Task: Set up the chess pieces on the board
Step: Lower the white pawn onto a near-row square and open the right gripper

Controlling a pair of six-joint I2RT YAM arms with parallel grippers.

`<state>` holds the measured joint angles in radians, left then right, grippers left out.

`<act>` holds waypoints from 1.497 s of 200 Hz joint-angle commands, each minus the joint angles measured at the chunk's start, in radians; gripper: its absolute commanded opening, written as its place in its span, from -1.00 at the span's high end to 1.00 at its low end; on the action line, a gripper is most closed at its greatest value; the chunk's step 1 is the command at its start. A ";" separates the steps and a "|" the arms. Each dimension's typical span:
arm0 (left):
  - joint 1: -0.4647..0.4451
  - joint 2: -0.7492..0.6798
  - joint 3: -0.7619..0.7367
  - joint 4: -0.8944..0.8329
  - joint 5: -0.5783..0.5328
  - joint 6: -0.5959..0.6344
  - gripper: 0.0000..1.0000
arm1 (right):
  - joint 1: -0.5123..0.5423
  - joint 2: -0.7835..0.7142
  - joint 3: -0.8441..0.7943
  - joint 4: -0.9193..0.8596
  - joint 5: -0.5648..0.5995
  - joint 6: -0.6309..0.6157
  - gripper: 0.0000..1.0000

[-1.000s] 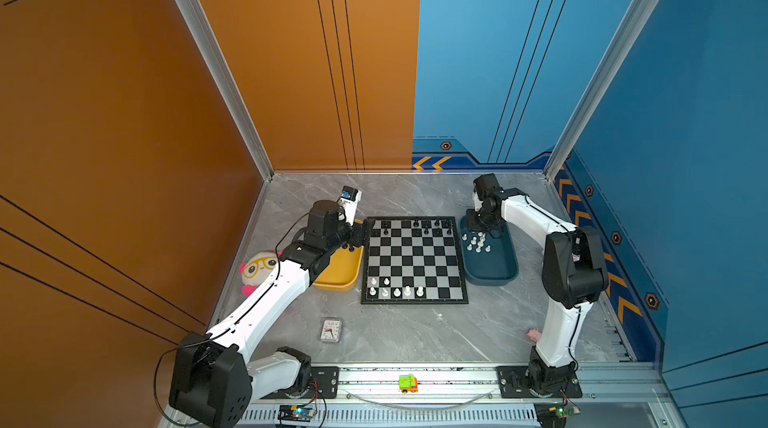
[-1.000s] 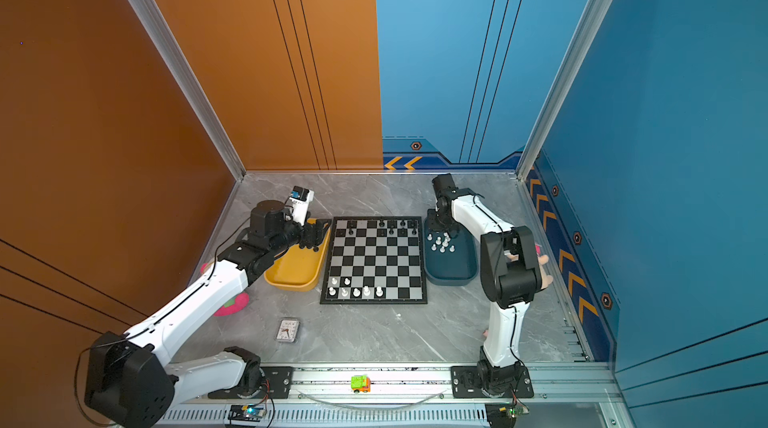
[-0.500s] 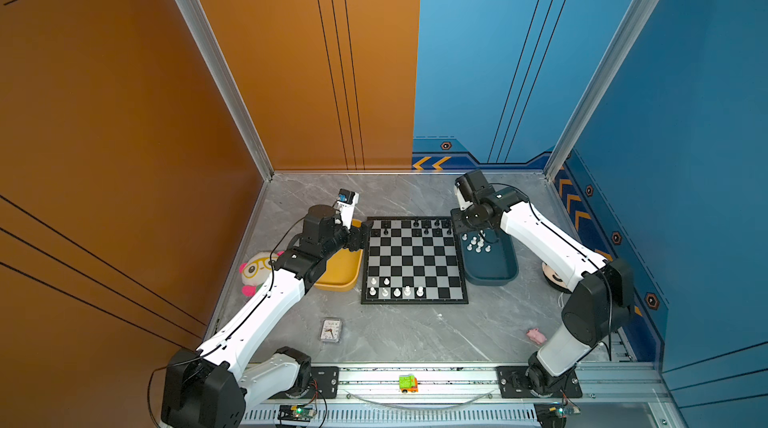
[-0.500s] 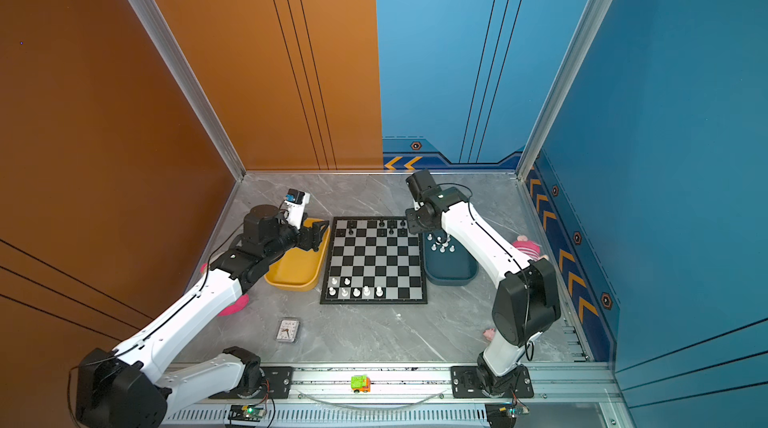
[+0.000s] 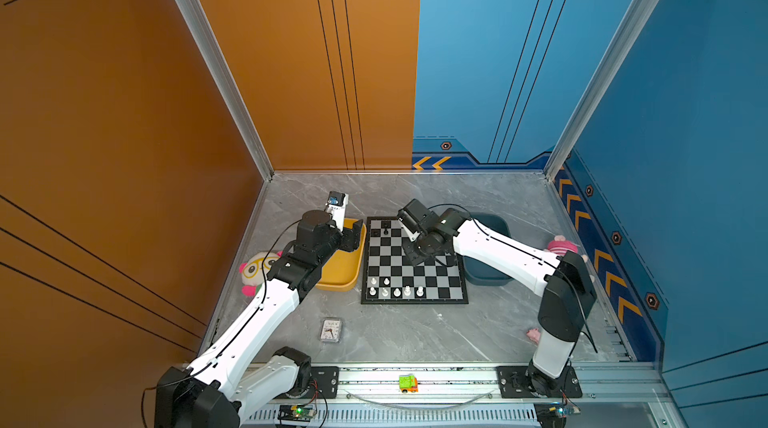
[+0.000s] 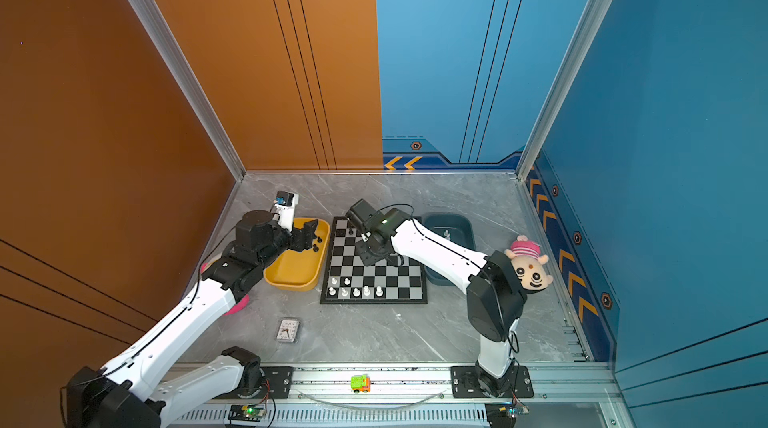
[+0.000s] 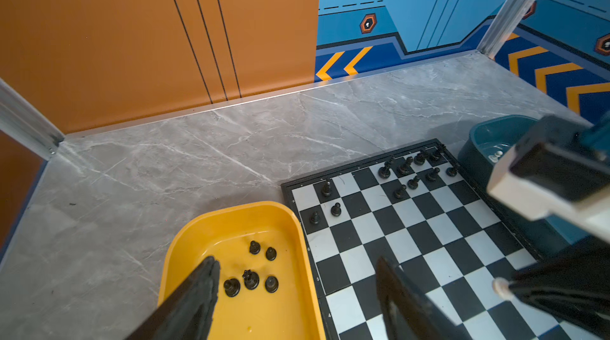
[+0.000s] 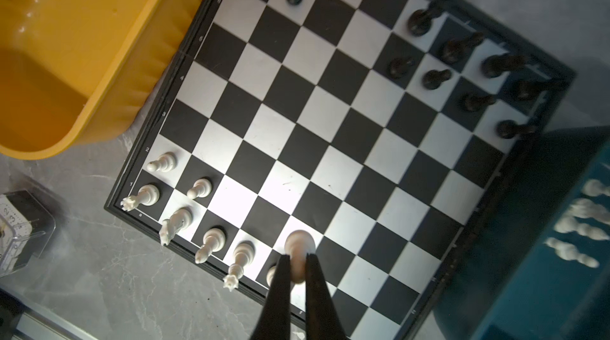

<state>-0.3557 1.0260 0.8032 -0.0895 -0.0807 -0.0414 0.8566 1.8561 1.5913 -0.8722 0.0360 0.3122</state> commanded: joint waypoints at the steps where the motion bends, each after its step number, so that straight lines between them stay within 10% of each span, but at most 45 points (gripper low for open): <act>1: -0.006 -0.031 -0.025 -0.017 -0.102 0.012 -0.52 | 0.028 0.049 0.048 -0.001 -0.041 0.030 1.00; 299: -0.005 -0.101 -0.083 0.039 -0.189 -0.013 -0.54 | 0.085 0.242 0.089 0.008 -0.111 0.033 1.00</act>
<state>-0.3557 0.9386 0.7345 -0.0704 -0.2588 -0.0494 0.9371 2.0586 1.6562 -0.8696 -0.0570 0.3237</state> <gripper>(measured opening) 0.770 0.087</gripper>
